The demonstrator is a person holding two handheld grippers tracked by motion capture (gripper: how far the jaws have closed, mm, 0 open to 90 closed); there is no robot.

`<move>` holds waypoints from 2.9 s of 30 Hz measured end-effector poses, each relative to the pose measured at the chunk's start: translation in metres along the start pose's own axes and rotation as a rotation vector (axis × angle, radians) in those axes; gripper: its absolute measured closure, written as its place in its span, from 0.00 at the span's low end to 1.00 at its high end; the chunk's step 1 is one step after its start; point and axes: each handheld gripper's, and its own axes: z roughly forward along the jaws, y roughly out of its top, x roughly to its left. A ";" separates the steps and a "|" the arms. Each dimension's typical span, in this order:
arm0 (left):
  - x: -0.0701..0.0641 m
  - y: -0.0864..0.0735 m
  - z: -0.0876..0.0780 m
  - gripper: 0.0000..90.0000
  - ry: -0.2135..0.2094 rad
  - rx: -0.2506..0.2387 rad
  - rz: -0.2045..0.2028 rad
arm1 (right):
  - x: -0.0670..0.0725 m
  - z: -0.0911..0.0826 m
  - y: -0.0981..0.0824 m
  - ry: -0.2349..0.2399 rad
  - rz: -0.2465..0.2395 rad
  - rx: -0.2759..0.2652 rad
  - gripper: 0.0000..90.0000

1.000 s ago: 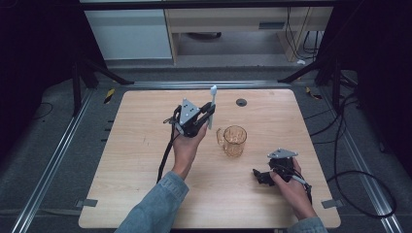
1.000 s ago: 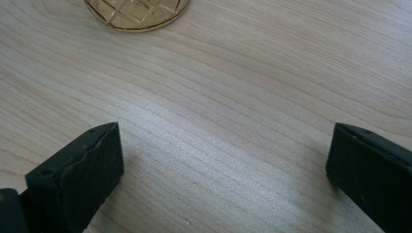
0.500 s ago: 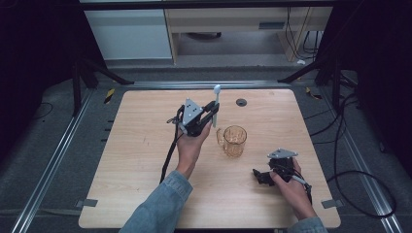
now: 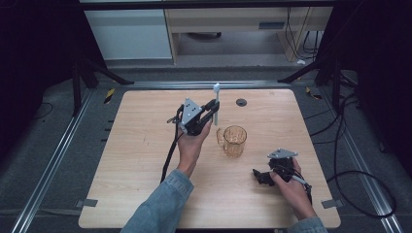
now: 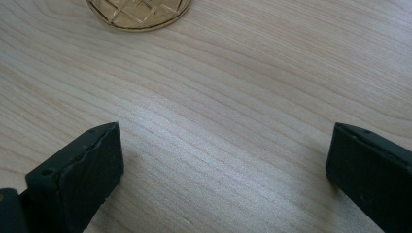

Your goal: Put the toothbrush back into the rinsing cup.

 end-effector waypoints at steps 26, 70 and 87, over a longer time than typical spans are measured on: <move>-0.012 -0.021 0.008 0.87 -0.029 -0.014 -0.043 | 0.000 0.000 0.000 0.000 -0.004 -0.001 0.01; -0.019 -0.065 0.011 0.87 -0.025 0.088 -0.040 | 0.000 0.000 0.000 0.003 -0.008 -0.001 0.01; -0.019 -0.076 0.007 0.87 -0.024 0.108 -0.042 | 0.000 0.000 0.000 0.004 -0.007 0.000 0.01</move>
